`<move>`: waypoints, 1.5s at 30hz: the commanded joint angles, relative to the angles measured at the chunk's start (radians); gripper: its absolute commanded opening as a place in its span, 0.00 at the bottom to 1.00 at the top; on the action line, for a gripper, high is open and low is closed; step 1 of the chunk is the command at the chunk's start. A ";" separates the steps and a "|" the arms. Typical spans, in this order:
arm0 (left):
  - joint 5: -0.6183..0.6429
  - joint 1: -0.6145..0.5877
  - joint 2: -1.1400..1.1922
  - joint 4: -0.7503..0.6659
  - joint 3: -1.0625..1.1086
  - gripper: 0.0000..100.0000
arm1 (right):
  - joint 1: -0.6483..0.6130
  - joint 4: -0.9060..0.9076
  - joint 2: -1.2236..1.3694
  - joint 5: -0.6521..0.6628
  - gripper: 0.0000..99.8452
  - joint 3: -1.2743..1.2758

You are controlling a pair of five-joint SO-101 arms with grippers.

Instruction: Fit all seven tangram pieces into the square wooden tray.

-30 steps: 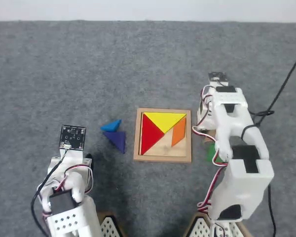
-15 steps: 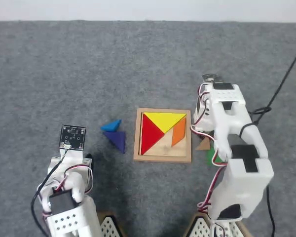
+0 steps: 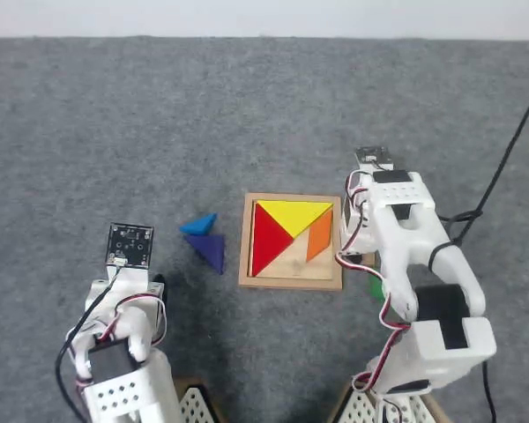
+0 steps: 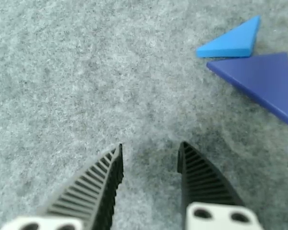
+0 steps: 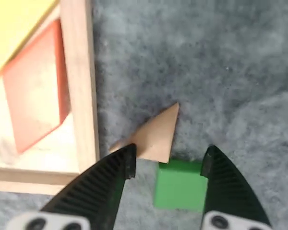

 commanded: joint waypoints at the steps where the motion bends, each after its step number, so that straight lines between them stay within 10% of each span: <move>1: -0.015 0.000 -0.018 0.005 -0.007 0.19 | -0.012 -0.035 -0.025 -0.014 0.23 0.006; 24: -0.015 0.000 -0.018 0.005 -0.007 0.19 | -0.022 -0.002 0.127 -0.017 0.16 -0.143; 45: -0.015 0.000 -0.018 0.005 -0.007 0.19 | 0.012 -0.007 0.137 -0.450 0.25 -0.213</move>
